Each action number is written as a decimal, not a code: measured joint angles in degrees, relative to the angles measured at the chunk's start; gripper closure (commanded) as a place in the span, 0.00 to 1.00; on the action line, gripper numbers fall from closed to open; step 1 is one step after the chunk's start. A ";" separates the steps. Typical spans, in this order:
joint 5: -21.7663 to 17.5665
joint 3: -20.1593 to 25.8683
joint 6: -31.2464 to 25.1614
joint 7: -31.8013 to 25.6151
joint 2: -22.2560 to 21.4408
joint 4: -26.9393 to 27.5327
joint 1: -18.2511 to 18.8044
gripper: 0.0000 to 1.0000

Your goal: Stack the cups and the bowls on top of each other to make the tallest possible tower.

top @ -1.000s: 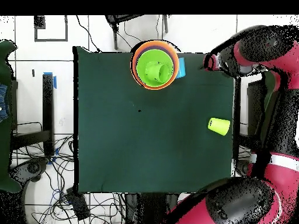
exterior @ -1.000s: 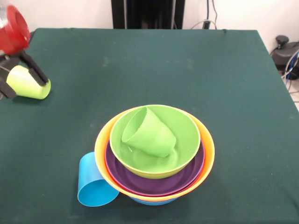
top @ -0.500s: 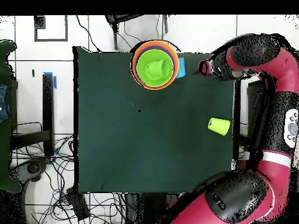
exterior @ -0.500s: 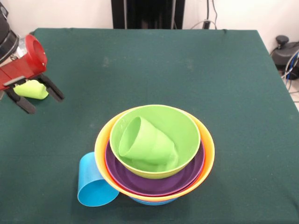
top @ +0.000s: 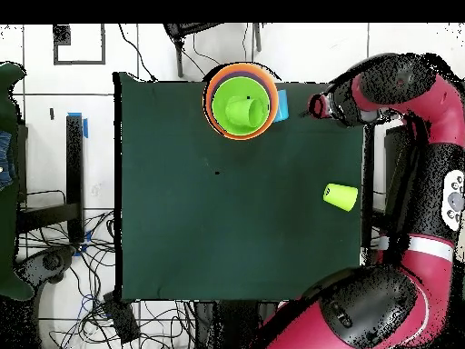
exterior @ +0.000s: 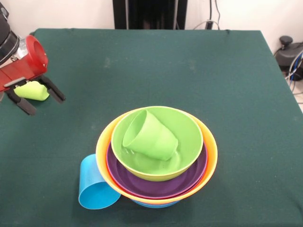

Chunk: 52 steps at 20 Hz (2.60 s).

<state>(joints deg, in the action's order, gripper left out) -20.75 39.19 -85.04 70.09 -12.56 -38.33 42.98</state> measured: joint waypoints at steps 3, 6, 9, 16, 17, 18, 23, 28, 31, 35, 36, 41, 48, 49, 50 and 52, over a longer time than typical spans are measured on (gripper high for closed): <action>-0.01 0.00 1.05 0.00 -0.54 -0.74 0.32 0.00; 0.00 0.00 1.80 0.00 -0.85 -0.76 0.61 0.00; -0.07 -0.01 2.13 0.00 -0.88 -0.56 0.95 0.00; -0.38 -0.01 2.13 0.00 -0.34 1.67 1.42 0.00; -0.43 -0.01 2.14 0.00 -0.30 2.12 1.52 0.00; -0.47 -0.01 2.13 0.00 -0.27 2.47 1.62 0.00; -1.51 0.00 2.10 0.00 0.63 6.27 2.18 0.00; -3.11 0.01 2.03 0.00 2.51 10.45 2.75 0.00; -4.63 0.05 1.42 0.00 3.80 12.94 2.77 0.00; -6.99 0.70 -0.20 0.00 5.22 15.74 2.60 0.00; -8.29 1.35 -1.21 0.00 5.87 17.02 2.48 0.00; -11.84 4.60 -2.89 0.00 7.59 20.10 2.26 0.00; -19.63 14.18 -2.94 0.00 10.47 23.73 2.23 0.00; -20.91 15.62 -2.94 0.00 10.84 24.01 2.22 0.00; -21.59 16.47 -2.94 0.00 11.06 24.16 2.22 0.00; -23.67 18.79 -2.93 0.00 11.60 24.50 2.21 0.00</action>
<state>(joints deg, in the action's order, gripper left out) -44.43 57.98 -87.97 70.09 -0.96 -13.84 45.19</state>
